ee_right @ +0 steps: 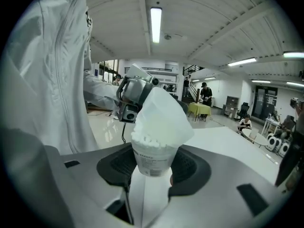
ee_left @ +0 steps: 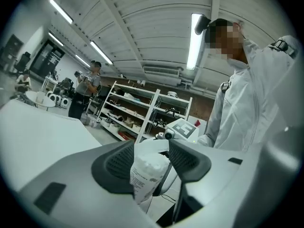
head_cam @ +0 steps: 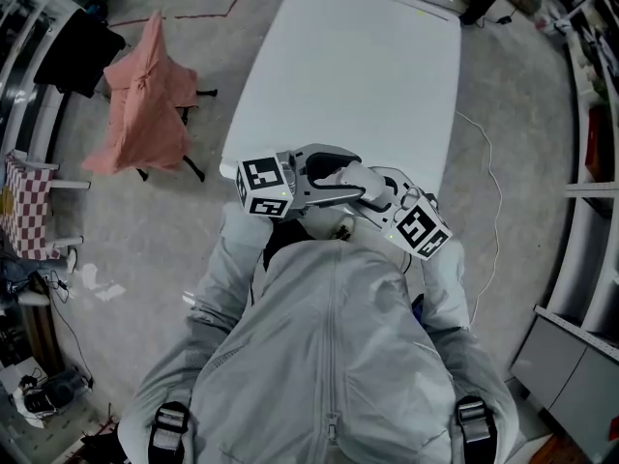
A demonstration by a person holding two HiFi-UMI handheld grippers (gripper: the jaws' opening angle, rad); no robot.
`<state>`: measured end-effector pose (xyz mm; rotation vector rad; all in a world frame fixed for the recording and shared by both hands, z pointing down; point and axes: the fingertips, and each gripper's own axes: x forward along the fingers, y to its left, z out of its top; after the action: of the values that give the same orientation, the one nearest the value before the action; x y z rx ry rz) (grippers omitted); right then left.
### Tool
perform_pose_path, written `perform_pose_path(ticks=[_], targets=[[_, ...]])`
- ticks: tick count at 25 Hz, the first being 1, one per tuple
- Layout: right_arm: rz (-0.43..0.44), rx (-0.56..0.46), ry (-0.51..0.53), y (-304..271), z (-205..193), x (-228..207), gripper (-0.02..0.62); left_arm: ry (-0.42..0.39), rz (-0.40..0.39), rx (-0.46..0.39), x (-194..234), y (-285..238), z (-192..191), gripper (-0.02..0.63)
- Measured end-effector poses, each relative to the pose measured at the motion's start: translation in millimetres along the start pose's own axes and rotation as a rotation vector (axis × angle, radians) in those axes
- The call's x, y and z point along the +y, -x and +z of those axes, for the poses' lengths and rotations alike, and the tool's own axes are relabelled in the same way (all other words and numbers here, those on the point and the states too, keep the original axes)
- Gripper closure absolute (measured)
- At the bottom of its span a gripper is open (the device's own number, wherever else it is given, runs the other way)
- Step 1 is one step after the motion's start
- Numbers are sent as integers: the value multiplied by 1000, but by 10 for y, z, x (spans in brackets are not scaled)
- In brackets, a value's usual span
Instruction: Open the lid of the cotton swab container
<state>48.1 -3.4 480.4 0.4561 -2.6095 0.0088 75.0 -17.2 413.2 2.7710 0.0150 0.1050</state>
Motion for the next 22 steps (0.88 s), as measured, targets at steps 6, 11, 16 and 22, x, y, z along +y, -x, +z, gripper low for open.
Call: perform_pose_path(ticks=[6, 11, 16, 22], targets=[[13, -32, -26, 26, 44, -3, 373, -28, 8, -7, -11, 10, 19, 365], [17, -62, -51, 58, 21, -4, 373, -20, 15, -11, 6, 2, -3, 365], [1, -54, -38, 55, 37, -9, 373, 11, 16, -52, 18, 35, 7, 365], [-17, 30, 50, 16, -14, -47, 373, 34, 22, -83, 64, 73, -6, 365]])
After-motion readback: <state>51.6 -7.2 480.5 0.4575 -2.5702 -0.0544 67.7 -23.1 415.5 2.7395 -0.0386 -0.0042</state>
